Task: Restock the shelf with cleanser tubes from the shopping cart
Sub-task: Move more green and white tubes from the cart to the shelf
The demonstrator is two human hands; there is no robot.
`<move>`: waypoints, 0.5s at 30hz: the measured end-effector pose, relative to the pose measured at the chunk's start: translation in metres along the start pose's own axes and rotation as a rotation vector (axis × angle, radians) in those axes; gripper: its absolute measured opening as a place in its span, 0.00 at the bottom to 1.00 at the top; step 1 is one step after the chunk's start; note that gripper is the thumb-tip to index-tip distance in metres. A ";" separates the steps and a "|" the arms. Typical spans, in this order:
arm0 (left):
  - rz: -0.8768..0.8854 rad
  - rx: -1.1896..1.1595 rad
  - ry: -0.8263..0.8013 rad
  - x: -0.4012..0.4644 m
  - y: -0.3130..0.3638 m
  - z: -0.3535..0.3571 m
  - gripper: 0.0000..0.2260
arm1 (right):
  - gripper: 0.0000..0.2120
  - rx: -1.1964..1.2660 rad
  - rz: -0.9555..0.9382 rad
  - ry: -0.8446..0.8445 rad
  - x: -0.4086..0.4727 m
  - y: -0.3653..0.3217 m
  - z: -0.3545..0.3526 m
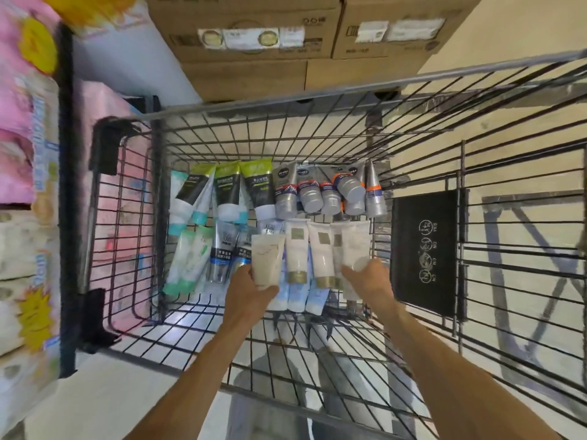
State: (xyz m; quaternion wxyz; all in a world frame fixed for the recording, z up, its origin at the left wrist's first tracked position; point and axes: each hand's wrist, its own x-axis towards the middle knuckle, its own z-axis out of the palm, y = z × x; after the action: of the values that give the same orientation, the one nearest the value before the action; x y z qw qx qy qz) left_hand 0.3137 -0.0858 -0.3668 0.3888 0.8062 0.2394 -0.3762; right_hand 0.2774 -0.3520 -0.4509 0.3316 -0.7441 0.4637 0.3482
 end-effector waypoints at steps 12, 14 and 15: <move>0.158 -0.132 0.128 -0.110 0.048 -0.047 0.27 | 0.37 0.132 -0.334 0.031 -0.174 -0.035 -0.077; 0.202 -0.161 0.158 -0.132 0.056 -0.056 0.25 | 0.31 0.193 -0.378 0.022 -0.214 -0.044 -0.096; 0.217 -0.167 0.174 -0.142 0.059 -0.060 0.25 | 0.28 0.205 -0.395 0.023 -0.230 -0.045 -0.102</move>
State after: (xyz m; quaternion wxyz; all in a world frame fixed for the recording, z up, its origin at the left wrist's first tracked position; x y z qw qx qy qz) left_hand 0.2929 -0.0848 -0.2028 0.4705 0.8219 0.2140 -0.2395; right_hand 0.2649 -0.3142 -0.1986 0.4619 -0.7869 0.3456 0.2191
